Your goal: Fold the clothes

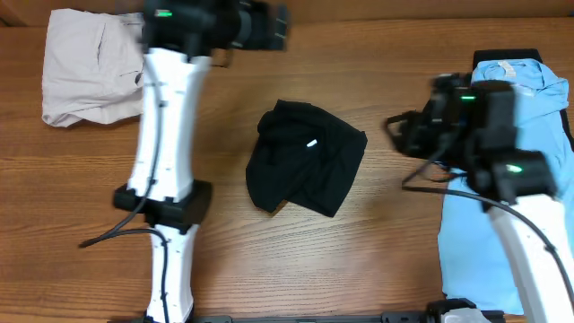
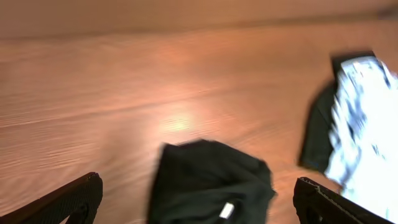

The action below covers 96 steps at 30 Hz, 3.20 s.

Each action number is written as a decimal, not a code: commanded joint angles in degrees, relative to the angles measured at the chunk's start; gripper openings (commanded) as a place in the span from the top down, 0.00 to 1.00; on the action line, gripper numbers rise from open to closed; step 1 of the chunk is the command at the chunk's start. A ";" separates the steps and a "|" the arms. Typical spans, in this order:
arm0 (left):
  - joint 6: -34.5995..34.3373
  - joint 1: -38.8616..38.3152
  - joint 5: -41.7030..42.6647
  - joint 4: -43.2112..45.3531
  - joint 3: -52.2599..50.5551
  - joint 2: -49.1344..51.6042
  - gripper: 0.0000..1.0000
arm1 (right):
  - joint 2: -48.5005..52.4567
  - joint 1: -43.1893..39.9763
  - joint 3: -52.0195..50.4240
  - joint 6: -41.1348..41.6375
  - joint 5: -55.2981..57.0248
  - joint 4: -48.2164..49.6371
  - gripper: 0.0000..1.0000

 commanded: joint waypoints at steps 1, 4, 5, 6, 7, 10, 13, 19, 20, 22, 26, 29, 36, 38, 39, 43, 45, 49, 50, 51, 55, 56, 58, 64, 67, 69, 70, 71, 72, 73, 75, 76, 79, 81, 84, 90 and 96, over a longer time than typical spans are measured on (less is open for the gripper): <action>0.57 4.24 0.50 -2.45 1.53 -0.04 0.00 | 5.55 9.25 0.00 3.13 6.40 1.90 0.57; 0.96 6.97 0.50 -3.93 0.81 0.02 0.00 | 11.82 16.39 0.00 8.00 9.57 5.20 0.54; 0.96 7.67 0.50 -4.20 0.39 0.02 0.00 | 14.08 18.45 0.00 10.73 11.10 6.16 0.51; 0.96 8.22 0.50 -4.50 0.22 0.02 0.00 | 16.17 19.98 0.00 13.38 12.33 6.86 0.48; 1.01 8.68 0.44 -4.83 0.15 0.02 0.00 | 18.36 21.57 0.00 16.09 13.09 7.54 0.46; 1.88 9.38 -0.83 -5.42 -0.42 0.02 0.00 | 24.55 25.16 0.00 22.25 13.42 9.35 0.43; 2.12 9.49 -2.36 -5.81 -0.44 0.02 0.00 | 28.24 27.08 0.00 23.37 13.44 11.39 0.42; 2.23 9.49 -3.43 -6.25 -0.48 0.02 0.00 | 30.08 27.69 0.11 23.37 13.42 14.29 0.41; 2.23 9.49 -3.45 -6.21 -0.48 0.02 0.00 | 30.08 27.69 0.13 23.39 13.42 14.73 0.41; 2.23 9.49 -3.45 -6.14 -0.48 0.02 0.00 | 30.08 27.69 0.13 23.39 13.42 15.41 0.41; 2.69 9.49 -3.45 -6.21 -0.55 0.04 0.00 | 30.08 27.69 0.13 23.41 13.42 17.09 0.41; 3.06 9.49 -3.45 -6.21 -0.59 0.09 0.00 | 30.16 27.69 0.13 24.57 14.73 18.08 0.41; 3.56 9.49 -3.56 -6.29 -0.59 0.11 0.00 | 31.43 27.65 0.11 24.85 17.05 17.55 0.54; 3.56 9.49 -3.63 -6.45 -0.59 0.13 0.00 | 31.41 27.63 0.11 24.81 17.20 17.11 0.68; 3.58 9.51 -3.63 -6.47 -0.59 0.13 0.00 | 31.41 27.63 0.11 24.83 17.35 16.90 0.73; 4.17 9.51 -3.61 -6.47 -0.59 0.13 0.00 | 31.30 27.17 0.35 24.81 17.42 15.17 0.95; 4.44 9.51 -3.63 -6.49 -0.59 0.13 0.00 | 31.08 26.38 1.49 24.59 17.40 12.50 0.96; 4.83 9.51 -4.98 -6.73 -0.59 0.13 0.00 | 27.12 22.56 7.30 21.44 16.79 0.11 0.96; 4.85 9.51 -5.35 -6.78 -0.59 0.13 0.00 | 25.94 21.73 8.26 20.94 16.83 -2.08 0.96; 4.85 9.51 -5.70 -6.78 -0.59 0.13 0.00 | 24.44 20.70 9.18 19.93 16.81 -4.44 0.96; 4.85 9.51 -6.60 -6.73 -0.59 0.13 0.00 | 20.00 15.39 9.77 15.23 17.49 -14.03 0.96; 4.85 9.51 -6.62 -6.73 -0.59 0.13 0.00 | 20.09 14.34 9.55 14.53 18.25 -16.17 0.96; 4.83 9.51 -6.62 -6.60 -0.59 0.13 0.00 | 20.50 12.83 8.00 13.35 19.32 -17.90 0.96; 4.85 9.53 -6.95 -6.47 -0.59 0.13 0.00 | 21.29 8.31 -1.18 12.22 21.11 -13.46 0.96; 4.83 9.51 -8.15 -6.45 -0.59 0.13 0.00 | 21.29 5.88 -3.43 9.64 21.07 -10.93 0.84; 4.83 9.51 -8.13 -6.47 -0.59 0.13 0.00 | 21.14 4.57 -2.84 7.85 19.80 -11.19 0.64; 4.83 9.51 -8.13 -6.49 -0.59 0.13 0.00 | 20.94 4.22 -2.10 6.97 18.40 -11.63 0.60; 4.83 9.51 -8.13 -6.49 -0.59 0.13 0.00 | 20.63 4.11 -1.31 6.12 16.98 -11.96 0.57; 4.83 9.51 -8.13 -6.47 -0.59 0.13 0.00 | 20.26 4.11 -0.44 5.66 15.91 -12.33 0.56; 4.83 9.51 -8.13 -6.47 -0.59 0.13 0.00 | 19.71 4.20 0.63 5.16 14.60 -12.66 0.56; 4.83 9.51 -8.11 -6.49 -0.59 0.13 0.00 | 18.56 5.16 2.47 5.07 12.59 -12.83 0.55; 4.81 9.51 -8.13 -6.49 -0.59 0.13 0.00 | 17.86 5.99 3.37 5.09 11.85 -12.74 0.54; 4.81 9.51 -8.13 -6.49 -0.59 0.13 0.00 | 16.17 9.14 5.01 6.82 11.65 -12.46 0.53; 4.83 9.51 -8.13 -6.56 -0.59 0.13 0.00 | 15.63 11.45 5.03 8.37 11.74 -11.41 0.51; 4.79 9.51 -8.11 -6.56 -0.59 0.13 0.00 | 16.55 15.63 3.93 12.92 15.56 -9.29 0.48; 4.83 9.51 -8.13 -6.60 -0.59 0.13 0.00 | 20.61 18.78 0.94 21.27 20.28 -4.70 0.46; 4.83 9.51 -8.13 -6.60 -0.59 0.13 0.00 | 25.59 18.88 0.66 21.68 19.78 0.09 0.43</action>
